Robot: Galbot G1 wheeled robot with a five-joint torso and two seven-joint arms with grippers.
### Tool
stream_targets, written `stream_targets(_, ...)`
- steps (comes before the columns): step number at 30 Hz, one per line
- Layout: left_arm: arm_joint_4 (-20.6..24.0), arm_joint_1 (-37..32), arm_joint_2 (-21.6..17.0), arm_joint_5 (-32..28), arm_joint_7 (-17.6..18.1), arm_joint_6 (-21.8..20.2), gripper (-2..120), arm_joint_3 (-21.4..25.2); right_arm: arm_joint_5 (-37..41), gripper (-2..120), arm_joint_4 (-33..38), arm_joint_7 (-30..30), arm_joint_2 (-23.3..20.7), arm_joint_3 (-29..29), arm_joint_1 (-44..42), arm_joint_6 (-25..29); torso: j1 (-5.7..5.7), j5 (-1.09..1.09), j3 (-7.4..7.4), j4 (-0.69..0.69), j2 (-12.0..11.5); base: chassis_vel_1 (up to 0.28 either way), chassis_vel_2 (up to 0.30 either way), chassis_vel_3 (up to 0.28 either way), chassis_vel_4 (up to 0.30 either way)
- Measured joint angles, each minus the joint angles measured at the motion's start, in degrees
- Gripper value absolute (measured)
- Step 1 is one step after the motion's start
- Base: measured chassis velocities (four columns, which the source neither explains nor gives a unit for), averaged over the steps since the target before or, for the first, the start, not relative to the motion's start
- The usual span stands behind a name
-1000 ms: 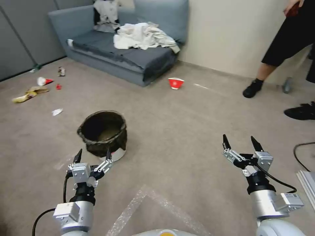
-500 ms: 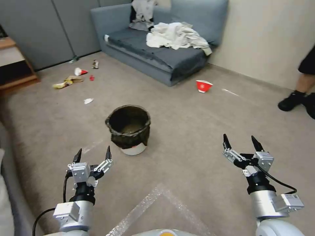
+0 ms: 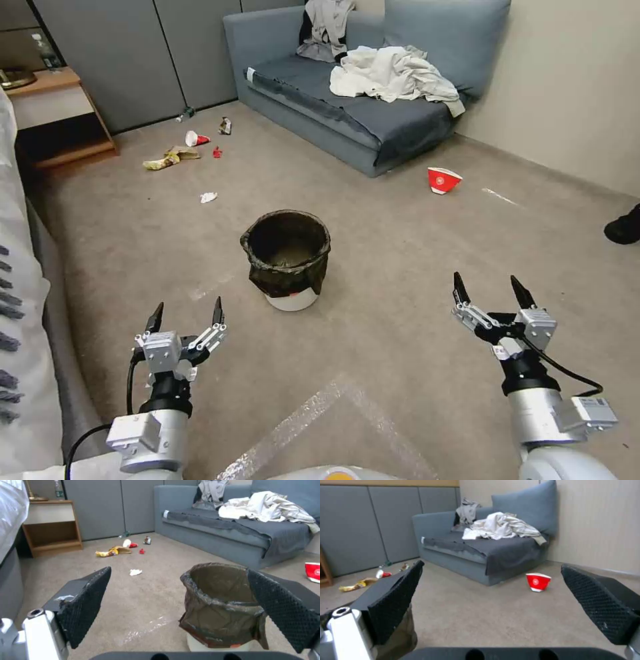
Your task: Pick up the trash can from the floor.
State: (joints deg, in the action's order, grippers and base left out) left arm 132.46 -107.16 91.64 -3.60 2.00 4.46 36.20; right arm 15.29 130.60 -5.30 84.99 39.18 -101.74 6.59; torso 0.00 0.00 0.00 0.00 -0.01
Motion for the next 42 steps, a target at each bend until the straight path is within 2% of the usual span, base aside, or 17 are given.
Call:
stream_targets(6, 0.15, -0.05, -0.06, 0.02, 0.05, 0.0, 100, 0.13, 0.03, 100, -0.78, -2.75, 0.12, 0.08, -0.02, 1.65, 0.0, 0.0, 0.0, 0.0, 0.0, 0.0, 0.0, 0.0, 0.0)
stream_targets(14, 0.34, -0.09, -0.14, -0.06, 0.36, -0.1, 100, 0.31, 0.15, 100, -0.83, -3.28, 0.12, 0.05, -0.06, 1.8, -0.01, 0.0, 0.0, 0.0, 0.0, -0.044, 0.042, 0.05, -0.038)
stream_targets(35, 0.71, 0.09, 0.02, -0.2, 0.73, -0.24, 100, 0.7, 0.24, 100, -0.52, -3.85, -0.11, -0.04, -0.22, 2.16, 0.0, 0.02, 0.0, 0.01, 0.0, -0.201, 0.189, 0.192, -0.192)
stream_targets(42, 0.27, 1.46, -0.32, -0.73, 2.34, -1.67, 100, 0.38, 0.24, 100, -0.78, -4.2, -0.28, -0.04, -0.15, 3.63, 0.0, 0.01, 0.01, 0.0, 0.0, -0.119, 0.107, 0.11, -0.11)
